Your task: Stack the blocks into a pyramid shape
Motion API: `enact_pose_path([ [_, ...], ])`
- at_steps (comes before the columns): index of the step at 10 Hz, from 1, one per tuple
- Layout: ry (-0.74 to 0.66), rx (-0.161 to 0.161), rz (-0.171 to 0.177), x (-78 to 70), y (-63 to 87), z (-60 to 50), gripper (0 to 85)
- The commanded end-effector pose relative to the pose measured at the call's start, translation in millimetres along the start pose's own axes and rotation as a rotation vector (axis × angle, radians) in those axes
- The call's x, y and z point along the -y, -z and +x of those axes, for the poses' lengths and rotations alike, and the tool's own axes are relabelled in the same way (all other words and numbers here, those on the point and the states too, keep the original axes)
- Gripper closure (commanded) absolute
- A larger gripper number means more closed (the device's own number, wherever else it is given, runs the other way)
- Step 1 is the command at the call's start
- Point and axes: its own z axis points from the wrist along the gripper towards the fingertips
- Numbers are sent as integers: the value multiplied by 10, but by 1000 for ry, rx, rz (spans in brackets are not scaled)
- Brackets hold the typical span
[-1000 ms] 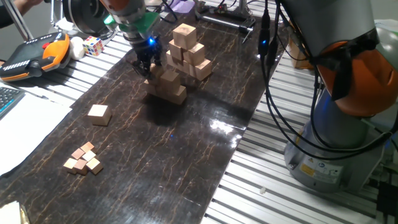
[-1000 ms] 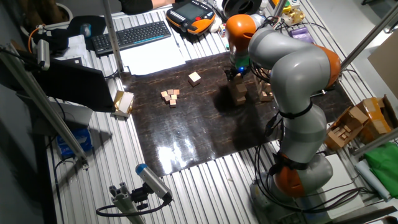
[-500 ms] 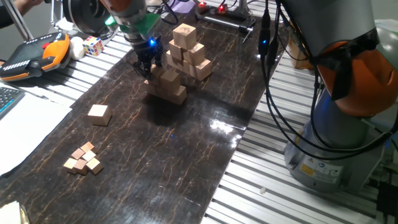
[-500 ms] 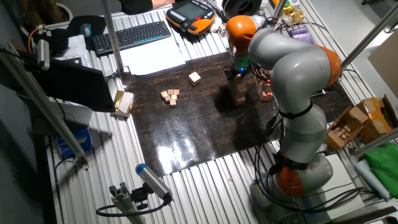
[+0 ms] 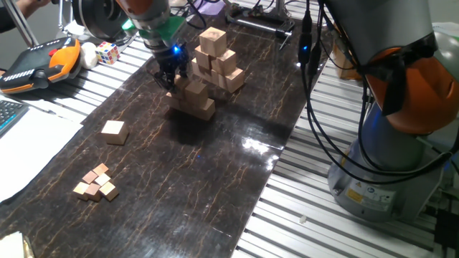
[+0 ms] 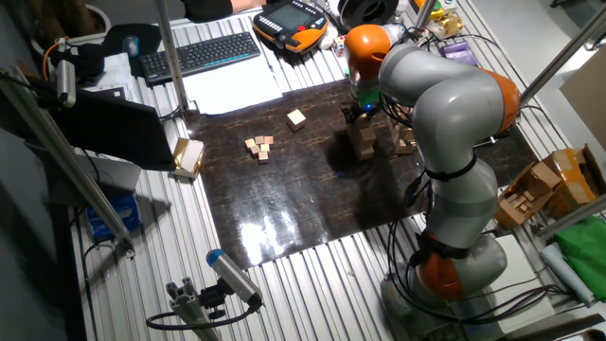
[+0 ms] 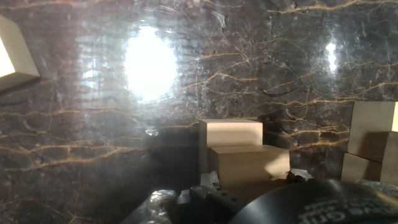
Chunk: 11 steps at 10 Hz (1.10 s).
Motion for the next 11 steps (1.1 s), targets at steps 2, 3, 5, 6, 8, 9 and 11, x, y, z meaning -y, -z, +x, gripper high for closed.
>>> enact_pose_path([
  [2,0,1,1,0,-3,2,420],
  [3,0,3,1,3,-8,4,417],
  [5,0,4,1,10,-17,13,417],
  [6,0,4,1,10,-18,15,417],
  [8,5,0,-2,12,-20,18,417],
  [9,8,-1,-3,15,-25,24,417],
  [11,17,-5,-2,5,-31,29,417],
])
